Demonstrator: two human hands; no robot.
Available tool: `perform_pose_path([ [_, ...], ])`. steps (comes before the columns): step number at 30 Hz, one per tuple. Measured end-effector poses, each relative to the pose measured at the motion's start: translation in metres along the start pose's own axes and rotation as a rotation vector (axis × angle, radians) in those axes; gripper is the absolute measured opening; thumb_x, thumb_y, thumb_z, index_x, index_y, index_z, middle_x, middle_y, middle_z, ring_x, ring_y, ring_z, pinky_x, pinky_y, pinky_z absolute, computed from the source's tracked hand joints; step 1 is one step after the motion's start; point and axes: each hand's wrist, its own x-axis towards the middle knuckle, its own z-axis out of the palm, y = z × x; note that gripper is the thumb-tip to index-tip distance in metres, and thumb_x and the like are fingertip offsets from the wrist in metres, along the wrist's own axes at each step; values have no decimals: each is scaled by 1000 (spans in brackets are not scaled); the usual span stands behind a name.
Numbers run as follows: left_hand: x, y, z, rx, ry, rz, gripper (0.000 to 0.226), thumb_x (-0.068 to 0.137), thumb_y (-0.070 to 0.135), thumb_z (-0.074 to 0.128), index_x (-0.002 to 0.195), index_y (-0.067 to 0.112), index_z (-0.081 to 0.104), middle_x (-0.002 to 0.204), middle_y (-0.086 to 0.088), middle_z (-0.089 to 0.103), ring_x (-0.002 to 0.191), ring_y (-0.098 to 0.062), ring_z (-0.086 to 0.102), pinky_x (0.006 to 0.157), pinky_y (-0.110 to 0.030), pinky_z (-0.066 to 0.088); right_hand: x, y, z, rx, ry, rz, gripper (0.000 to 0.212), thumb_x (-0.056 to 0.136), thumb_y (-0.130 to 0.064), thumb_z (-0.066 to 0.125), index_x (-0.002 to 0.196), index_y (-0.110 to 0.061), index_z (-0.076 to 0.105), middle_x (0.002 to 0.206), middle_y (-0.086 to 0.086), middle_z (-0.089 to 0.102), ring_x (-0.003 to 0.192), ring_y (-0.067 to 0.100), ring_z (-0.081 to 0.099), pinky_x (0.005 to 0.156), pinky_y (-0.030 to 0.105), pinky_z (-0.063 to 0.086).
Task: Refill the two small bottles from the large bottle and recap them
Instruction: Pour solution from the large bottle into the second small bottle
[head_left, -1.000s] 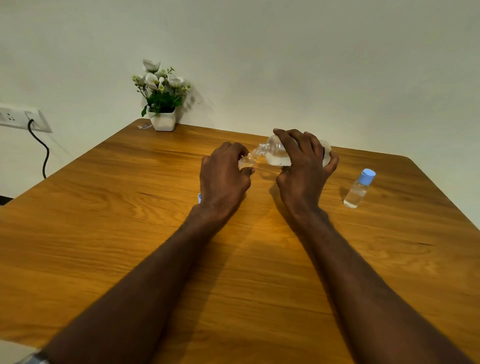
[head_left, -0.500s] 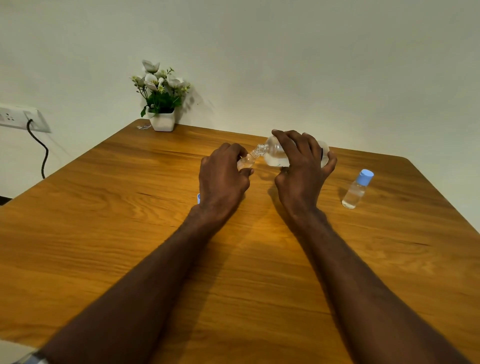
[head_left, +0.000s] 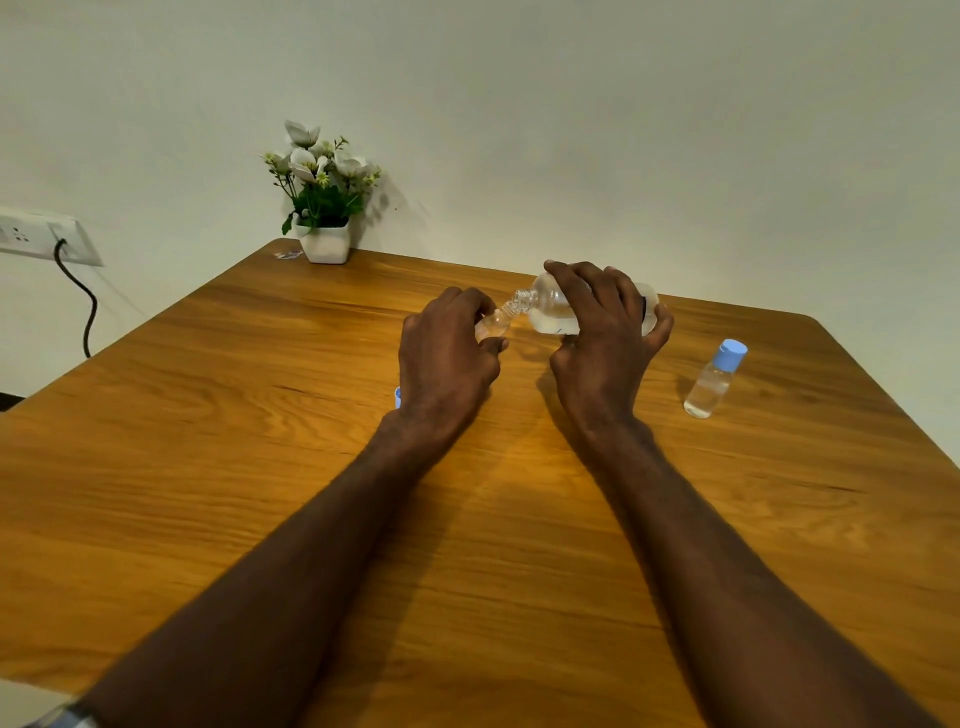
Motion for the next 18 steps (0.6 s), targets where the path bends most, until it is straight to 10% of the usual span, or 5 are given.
perform_pose_path([
  [18,0,1,-1,-1,-3,4,34,82,25,85,112,20,71,109,3,71,95,-16,65,88,-50,56,0,1,0,6,7,-3,92,70,3,76,146,-43,52,149,-13,53,148,20,37,118,62,18],
])
